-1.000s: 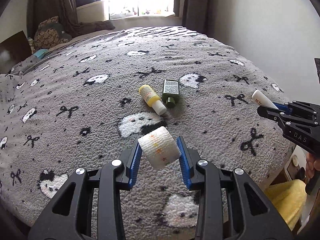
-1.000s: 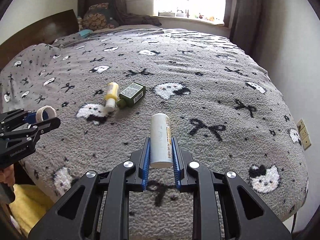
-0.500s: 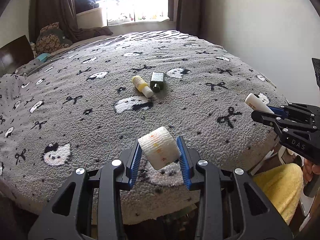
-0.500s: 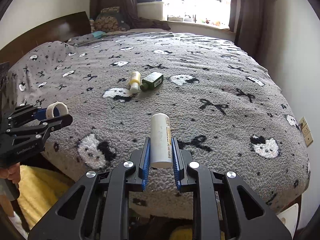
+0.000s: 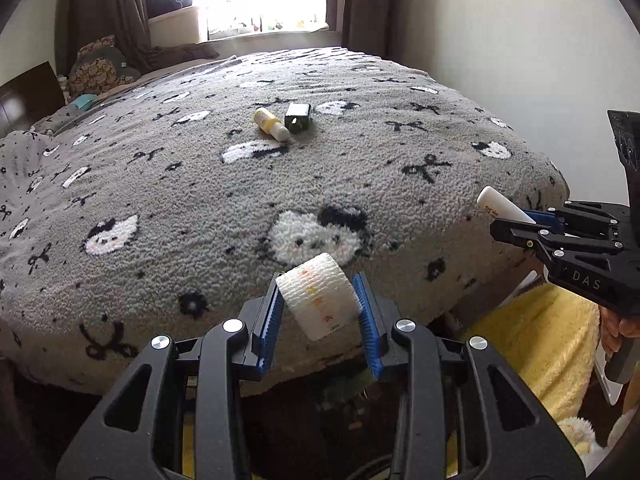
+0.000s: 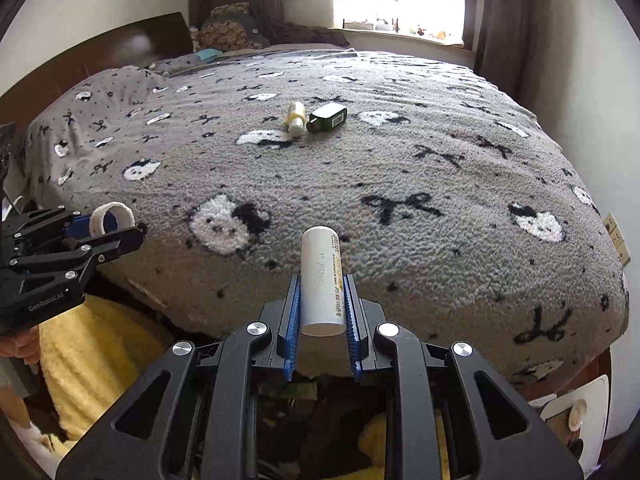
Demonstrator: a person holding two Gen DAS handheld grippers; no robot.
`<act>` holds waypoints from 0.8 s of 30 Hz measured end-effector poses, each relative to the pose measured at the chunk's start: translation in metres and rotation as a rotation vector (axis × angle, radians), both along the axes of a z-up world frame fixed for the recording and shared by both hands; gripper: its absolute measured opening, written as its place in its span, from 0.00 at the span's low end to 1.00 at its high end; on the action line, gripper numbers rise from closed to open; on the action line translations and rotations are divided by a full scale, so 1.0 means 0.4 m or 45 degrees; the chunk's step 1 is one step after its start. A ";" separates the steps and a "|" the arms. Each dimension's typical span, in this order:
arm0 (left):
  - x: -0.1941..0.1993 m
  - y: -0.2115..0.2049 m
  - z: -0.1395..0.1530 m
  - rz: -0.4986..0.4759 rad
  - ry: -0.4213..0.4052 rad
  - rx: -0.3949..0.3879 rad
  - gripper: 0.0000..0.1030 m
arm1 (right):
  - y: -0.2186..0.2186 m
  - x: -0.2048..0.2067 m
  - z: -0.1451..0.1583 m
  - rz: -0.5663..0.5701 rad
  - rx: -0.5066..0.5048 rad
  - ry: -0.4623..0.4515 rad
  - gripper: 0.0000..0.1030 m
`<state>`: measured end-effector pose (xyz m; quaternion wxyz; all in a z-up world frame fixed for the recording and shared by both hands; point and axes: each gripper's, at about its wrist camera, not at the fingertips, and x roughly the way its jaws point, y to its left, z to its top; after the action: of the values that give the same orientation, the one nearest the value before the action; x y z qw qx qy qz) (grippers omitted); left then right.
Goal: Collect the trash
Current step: 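Carry tape roll and white cylinder down to the bin and open both tools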
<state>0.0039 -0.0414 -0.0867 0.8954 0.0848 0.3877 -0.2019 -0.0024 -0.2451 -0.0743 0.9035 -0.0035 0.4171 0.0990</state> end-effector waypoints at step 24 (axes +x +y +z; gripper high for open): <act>-0.054 0.007 -0.359 -0.006 0.449 0.141 0.32 | 0.063 -0.058 -0.300 0.023 0.046 0.406 0.21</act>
<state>-0.0178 -0.0386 -0.2302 0.8071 0.0982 0.5489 -0.1941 -0.0254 -0.2197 -0.1943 0.8248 0.0247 0.5532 0.1141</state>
